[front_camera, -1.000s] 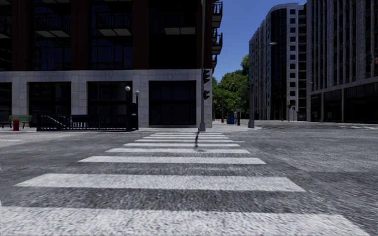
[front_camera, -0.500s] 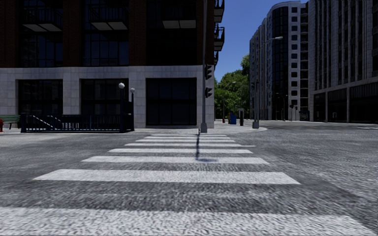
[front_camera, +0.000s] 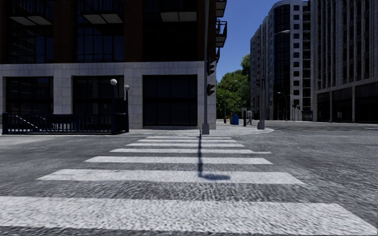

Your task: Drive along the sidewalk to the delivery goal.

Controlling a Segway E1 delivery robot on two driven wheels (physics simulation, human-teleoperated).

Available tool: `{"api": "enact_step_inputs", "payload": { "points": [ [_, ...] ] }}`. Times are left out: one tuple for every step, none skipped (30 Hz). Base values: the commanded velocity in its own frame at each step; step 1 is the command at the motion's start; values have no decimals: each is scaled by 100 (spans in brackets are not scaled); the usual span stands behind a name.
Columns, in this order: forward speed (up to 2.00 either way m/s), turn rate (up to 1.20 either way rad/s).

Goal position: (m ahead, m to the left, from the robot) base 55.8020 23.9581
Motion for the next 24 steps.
{"api": "enact_step_inputs", "payload": {
  "points": [
    [200,0],
    [200,0],
    [200,0],
    [200,0],
    [200,0],
    [200,0],
    [200,0],
    [200,0],
    [200,0],
    [200,0],
    [200,0],
    [200,0],
    [200,0],
    [200,0],
    [200,0],
    [200,0],
    [200,0],
    [200,0],
    [200,0],
    [200,0],
    [200,0],
    [200,0],
    [200,0],
    [200,0]
  ]
}}
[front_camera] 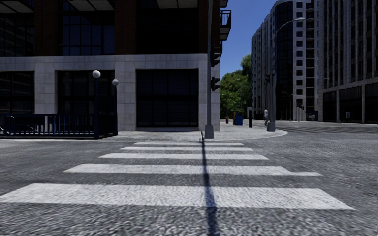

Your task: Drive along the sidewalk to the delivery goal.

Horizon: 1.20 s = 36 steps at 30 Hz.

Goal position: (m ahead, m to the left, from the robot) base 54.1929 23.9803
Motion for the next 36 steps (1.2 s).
{"api": "enact_step_inputs", "payload": {
  "points": [
    [200,0],
    [200,0],
    [200,0],
    [200,0],
    [200,0],
    [200,0],
    [200,0],
    [200,0],
    [200,0],
    [200,0],
    [200,0],
    [200,0],
    [200,0],
    [200,0],
    [200,0],
    [200,0],
    [200,0],
    [200,0],
    [200,0],
    [200,0],
    [200,0],
    [200,0],
    [200,0],
    [200,0],
    [200,0],
    [200,0],
    [200,0],
    [200,0],
    [200,0],
    [200,0],
    [200,0],
    [200,0],
    [200,0],
    [200,0],
    [200,0],
    [200,0]
  ]
}}
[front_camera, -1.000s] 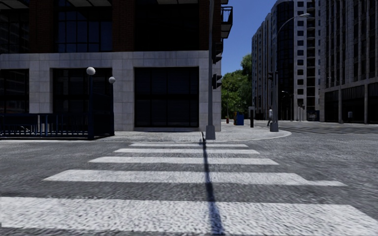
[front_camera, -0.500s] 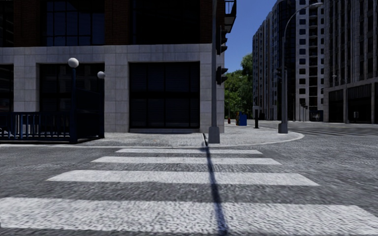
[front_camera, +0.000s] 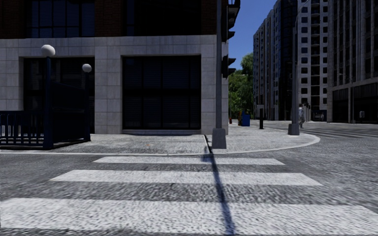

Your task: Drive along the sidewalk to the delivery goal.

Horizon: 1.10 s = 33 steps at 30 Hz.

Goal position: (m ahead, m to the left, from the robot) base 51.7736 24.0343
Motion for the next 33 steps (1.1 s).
{"api": "enact_step_inputs", "payload": {
  "points": [
    [200,0],
    [200,0],
    [200,0],
    [200,0],
    [200,0],
    [200,0],
    [200,0],
    [200,0],
    [200,0],
    [200,0],
    [200,0],
    [200,0],
    [200,0],
    [200,0],
    [200,0],
    [200,0],
    [200,0],
    [200,0],
    [200,0],
    [200,0],
    [200,0],
    [200,0],
    [200,0],
    [200,0],
    [200,0],
    [200,0],
    [200,0],
    [200,0],
    [200,0],
    [200,0],
    [200,0],
    [200,0],
    [200,0]
  ]
}}
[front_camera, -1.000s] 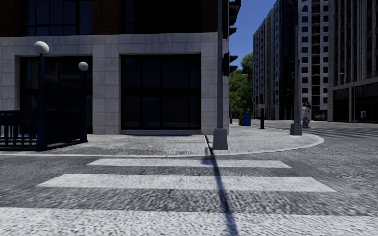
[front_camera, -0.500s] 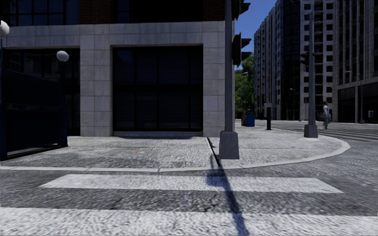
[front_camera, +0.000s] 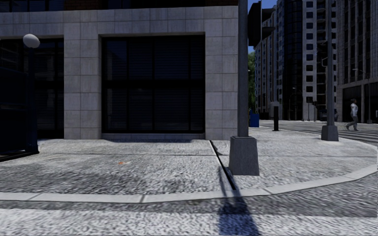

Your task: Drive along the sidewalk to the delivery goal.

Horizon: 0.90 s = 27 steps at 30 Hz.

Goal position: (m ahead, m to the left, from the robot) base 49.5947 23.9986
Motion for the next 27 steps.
{"api": "enact_step_inputs", "payload": {
  "points": [
    [200,0],
    [200,0],
    [200,0],
    [200,0],
    [200,0],
    [200,0],
    [200,0],
    [200,0],
    [200,0],
    [200,0],
    [200,0],
    [200,0],
    [196,0],
    [196,0],
    [184,0],
    [167,0],
    [159,0],
    [159,0],
    [156,0],
    [155,0],
    [154,0],
    [154,0],
    [154,0],
    [153,0],
    [153,0],
    [153,0],
    [153,0]
  ]
}}
